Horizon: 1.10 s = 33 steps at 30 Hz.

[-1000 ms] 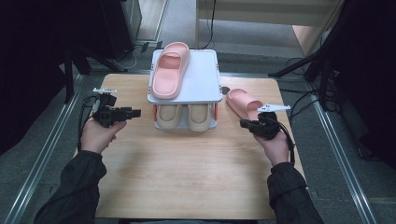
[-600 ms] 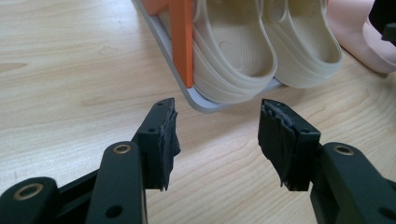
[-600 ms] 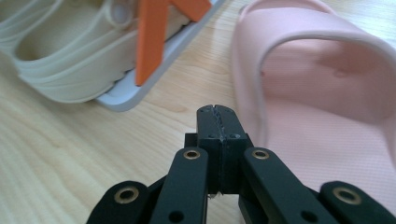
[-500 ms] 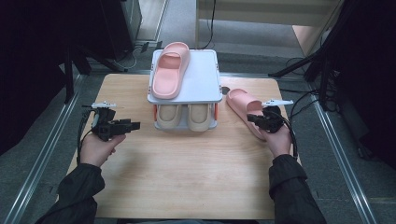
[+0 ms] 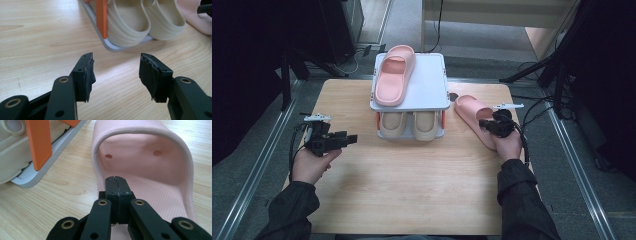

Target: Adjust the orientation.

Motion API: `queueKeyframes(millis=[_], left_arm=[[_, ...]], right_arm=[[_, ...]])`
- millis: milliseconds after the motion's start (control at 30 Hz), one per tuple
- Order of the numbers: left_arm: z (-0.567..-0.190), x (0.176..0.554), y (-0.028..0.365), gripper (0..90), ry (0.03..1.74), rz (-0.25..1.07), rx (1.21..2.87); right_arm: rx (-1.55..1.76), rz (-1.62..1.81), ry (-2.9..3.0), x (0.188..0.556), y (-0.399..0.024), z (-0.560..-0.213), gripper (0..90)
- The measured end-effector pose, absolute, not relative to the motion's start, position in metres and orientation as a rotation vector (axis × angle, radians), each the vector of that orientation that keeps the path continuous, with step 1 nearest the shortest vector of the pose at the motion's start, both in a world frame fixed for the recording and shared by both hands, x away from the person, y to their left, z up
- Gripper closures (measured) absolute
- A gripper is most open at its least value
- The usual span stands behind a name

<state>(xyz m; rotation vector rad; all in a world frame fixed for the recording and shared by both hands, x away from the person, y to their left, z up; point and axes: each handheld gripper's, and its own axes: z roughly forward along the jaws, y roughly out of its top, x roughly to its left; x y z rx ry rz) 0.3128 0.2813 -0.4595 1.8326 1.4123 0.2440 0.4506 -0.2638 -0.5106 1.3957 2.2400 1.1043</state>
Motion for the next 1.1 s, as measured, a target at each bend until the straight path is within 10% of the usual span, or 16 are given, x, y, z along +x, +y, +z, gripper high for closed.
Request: queueKeyframes(millis=[1100], left_arm=[[-0.459,0.317,0.275,43.5,1.371,0.231,1.828]], right_arm=[[1.415,1.192,2.186,0.442,-0.258,-0.497,76.0]])
